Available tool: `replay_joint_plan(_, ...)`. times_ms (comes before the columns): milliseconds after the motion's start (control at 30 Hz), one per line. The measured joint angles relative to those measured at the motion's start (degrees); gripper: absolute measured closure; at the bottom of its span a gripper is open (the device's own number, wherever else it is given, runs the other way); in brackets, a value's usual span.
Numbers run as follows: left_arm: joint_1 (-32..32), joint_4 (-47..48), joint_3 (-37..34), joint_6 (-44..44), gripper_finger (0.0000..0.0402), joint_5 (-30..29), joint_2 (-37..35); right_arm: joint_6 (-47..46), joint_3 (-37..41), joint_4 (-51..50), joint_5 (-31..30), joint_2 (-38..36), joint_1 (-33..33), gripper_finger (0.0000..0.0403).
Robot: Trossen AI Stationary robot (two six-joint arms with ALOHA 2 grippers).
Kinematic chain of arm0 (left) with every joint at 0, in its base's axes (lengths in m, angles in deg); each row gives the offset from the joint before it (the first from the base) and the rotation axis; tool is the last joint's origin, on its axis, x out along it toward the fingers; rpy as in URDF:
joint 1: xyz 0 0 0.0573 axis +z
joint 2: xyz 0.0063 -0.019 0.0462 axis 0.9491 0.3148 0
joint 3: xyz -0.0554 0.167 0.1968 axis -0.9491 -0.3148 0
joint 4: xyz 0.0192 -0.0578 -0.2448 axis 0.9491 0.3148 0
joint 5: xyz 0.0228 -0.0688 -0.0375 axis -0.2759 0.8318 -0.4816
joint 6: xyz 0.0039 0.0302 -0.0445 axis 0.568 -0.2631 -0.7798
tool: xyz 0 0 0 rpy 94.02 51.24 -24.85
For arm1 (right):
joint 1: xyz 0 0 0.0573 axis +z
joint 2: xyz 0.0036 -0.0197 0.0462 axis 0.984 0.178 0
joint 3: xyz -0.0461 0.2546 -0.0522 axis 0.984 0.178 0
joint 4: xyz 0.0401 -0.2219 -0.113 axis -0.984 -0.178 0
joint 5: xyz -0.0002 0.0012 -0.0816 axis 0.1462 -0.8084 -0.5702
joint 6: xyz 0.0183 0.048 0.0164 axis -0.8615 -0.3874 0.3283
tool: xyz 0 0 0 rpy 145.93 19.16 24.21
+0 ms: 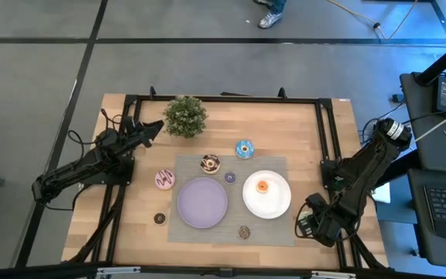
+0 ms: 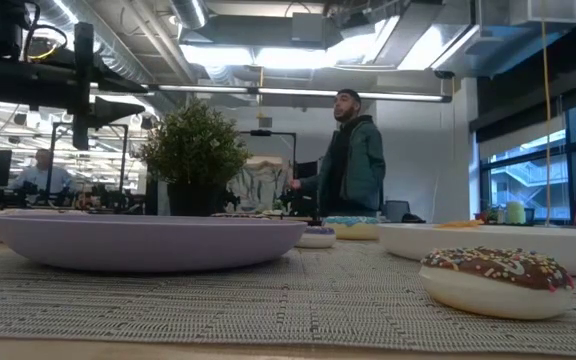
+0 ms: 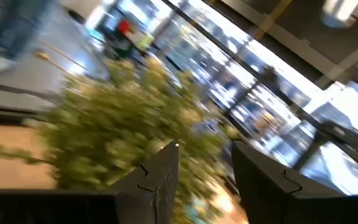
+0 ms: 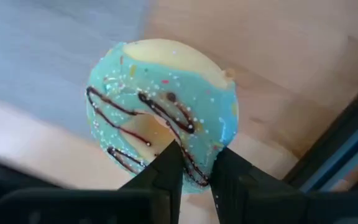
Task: Pick & Place donuts
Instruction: Put the large light blue donut on the purple plate
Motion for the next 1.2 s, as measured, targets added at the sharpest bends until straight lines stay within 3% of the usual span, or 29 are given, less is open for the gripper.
replay_joint_plan(133, -2.61, -8.49, 0.02, -0.09, 0.0258, 5.85, 1.37, 7.94, -7.23, -4.55, -4.46, 0.00, -2.82, 0.0331)
replay_joint_plan(333, -11.55, -17.14, 4.19, 8.07, 0.0258, 2.41, 8.24, 25.53, -19.00, -12.07, -9.36, -0.04, -10.92, 0.0332)
replay_joint_plan(500, -21.72, -17.09, 13.03, 17.04, 0.0258, -2.64, 21.76, 42.72, -26.62, -12.15, -11.20, -0.09, -19.04, 0.0332)
replay_joint_plan(600, -27.85, -17.04, 19.94, 27.02, 0.0258, -4.42, 32.01, 52.03, -30.11, -10.29, -11.07, -0.09, -23.54, 0.0332)
replay_joint_plan(800, -37.99, -16.92, 34.54, 57.59, 0.0258, -2.30, 50.55, 64.55, -35.34, -5.13, -6.16, -0.09, -30.06, 0.0332)
replay_joint_plan(933, -42.36, -17.05, 43.60, 70.78, 0.0258, -2.23, 59.81, 68.35, -36.62, 0.42, -0.13, -0.09, -32.82, 0.0332)
replay_joint_plan(1067, -44.54, -17.11, 51.67, 77.69, 0.0258, -2.15, 67.63, 70.59, -36.62, 5.48, 5.61, -0.09, -34.99, 0.0332)
replay_joint_plan(1200, -46.00, -17.24, 58.44, 78.80, 0.0258, -2.14, 73.98, 71.55, -36.62, 7.70, 8.56, -0.09, -37.15, 0.0332)
